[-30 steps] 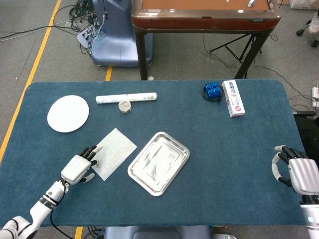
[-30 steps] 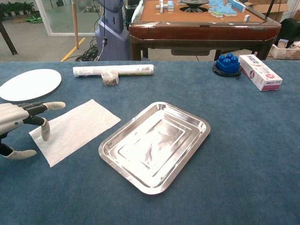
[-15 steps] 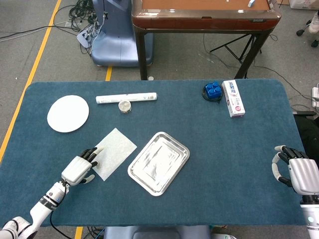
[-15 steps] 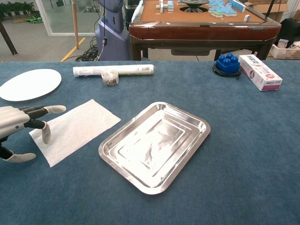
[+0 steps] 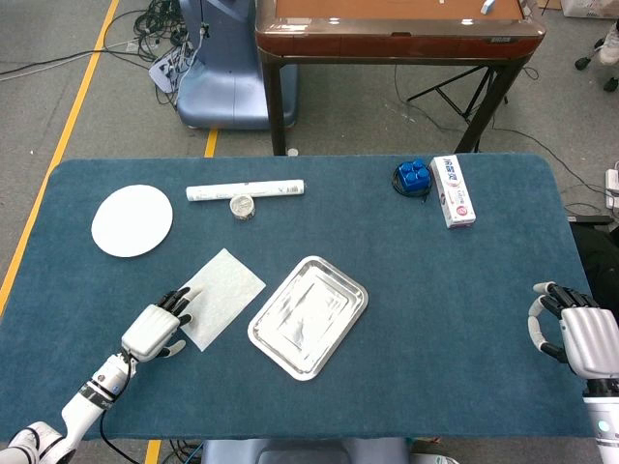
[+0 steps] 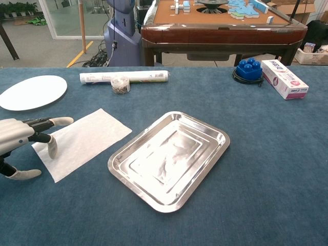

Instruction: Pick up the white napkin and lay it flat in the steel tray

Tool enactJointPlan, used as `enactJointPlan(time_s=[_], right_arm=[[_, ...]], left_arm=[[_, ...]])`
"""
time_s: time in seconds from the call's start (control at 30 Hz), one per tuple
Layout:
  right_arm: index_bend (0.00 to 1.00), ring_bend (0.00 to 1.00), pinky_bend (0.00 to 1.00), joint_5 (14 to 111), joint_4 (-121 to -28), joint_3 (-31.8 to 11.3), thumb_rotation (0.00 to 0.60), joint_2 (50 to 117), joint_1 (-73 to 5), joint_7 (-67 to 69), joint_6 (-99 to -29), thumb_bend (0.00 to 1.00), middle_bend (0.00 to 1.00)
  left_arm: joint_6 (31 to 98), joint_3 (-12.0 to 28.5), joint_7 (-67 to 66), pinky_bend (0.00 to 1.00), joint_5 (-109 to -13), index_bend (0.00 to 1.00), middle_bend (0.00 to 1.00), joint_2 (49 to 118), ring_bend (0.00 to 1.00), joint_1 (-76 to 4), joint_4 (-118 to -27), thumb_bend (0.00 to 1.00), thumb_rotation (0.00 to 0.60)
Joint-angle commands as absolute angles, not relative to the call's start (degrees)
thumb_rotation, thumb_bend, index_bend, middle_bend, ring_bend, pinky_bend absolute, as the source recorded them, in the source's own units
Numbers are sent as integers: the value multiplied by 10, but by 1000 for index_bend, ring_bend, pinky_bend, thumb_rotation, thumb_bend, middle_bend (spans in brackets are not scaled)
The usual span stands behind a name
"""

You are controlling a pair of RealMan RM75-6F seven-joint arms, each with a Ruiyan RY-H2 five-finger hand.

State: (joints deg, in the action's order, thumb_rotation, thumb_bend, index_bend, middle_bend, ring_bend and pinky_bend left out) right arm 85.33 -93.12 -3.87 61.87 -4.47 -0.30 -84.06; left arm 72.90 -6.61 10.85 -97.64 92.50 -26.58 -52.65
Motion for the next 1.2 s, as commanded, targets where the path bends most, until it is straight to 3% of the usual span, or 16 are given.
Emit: enactJointPlan(time_s=[0.03, 1.2], right_arm=[[593, 303, 354, 853, -931, -39, 600, 618, -45, -2, -841, 383, 321], [593, 303, 354, 853, -933, -40, 600, 616, -43, 3, -844, 383, 322]], left_arm=[[732, -66, 113, 142, -977, 442, 0, 931, 0, -264, -518, 265, 600], [738, -62, 136, 172, -971, 498, 0, 970, 0, -262, -487, 283, 600]])
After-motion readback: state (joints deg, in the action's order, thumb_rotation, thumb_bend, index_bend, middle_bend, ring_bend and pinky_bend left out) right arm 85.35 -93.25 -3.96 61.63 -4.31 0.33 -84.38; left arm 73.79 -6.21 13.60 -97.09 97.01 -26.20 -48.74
